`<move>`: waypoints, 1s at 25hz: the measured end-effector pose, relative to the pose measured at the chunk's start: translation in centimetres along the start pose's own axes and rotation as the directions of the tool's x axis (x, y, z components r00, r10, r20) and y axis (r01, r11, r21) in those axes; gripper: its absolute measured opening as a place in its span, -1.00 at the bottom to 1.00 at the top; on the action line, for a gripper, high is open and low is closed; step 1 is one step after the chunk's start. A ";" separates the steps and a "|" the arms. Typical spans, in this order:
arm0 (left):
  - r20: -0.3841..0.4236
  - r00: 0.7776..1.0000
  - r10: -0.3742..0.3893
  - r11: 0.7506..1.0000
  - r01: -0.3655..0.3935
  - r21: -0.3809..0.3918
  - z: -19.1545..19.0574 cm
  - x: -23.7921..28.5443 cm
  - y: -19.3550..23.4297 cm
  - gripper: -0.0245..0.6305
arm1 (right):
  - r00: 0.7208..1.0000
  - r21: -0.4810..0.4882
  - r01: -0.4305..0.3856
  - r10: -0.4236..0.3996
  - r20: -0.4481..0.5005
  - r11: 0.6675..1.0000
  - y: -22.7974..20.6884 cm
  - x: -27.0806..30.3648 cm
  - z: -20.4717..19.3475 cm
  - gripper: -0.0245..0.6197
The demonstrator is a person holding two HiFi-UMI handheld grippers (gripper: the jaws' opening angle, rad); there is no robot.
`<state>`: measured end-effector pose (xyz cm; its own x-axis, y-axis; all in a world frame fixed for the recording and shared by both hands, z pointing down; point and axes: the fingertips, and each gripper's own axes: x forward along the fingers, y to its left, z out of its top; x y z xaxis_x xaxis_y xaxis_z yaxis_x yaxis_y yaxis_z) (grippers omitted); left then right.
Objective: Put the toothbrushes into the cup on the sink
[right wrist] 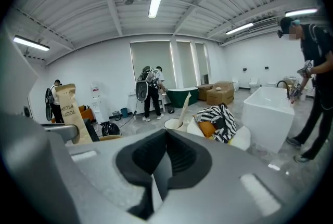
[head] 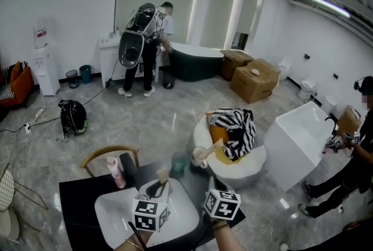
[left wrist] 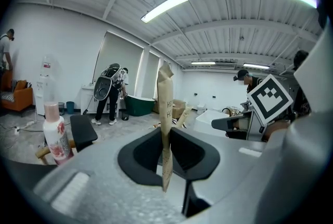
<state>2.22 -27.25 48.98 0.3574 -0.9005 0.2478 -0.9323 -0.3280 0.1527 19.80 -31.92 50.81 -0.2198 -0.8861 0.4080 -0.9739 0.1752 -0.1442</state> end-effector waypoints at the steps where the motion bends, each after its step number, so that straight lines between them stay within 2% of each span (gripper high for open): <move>1: 0.000 1.000 -0.005 1.000 0.005 0.000 0.0 0.0 -0.1 -0.77 | 1.000 0.001 -0.003 0.003 -0.001 1.000 0.2 -0.2 -0.1 -0.91; 10: -0.010 0.999 -0.042 0.999 0.042 0.015 0.2 0.1 -1.4 -0.77 | 1.000 0.003 -0.025 0.025 0.012 1.000 2.0 -2.2 -0.2 -0.91; 25: -0.032 0.997 -0.072 0.996 0.073 0.044 0.0 2.1 -2.8 -0.77 | 0.999 0.014 -0.030 0.029 0.014 0.999 1.0 -2.3 -0.3 -0.91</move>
<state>5.53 -28.25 49.06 0.4253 -0.8649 0.2667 -0.9051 -0.4055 0.1280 19.27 -29.62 49.97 -0.2476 -0.8863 0.3913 -0.9661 0.1952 -0.1692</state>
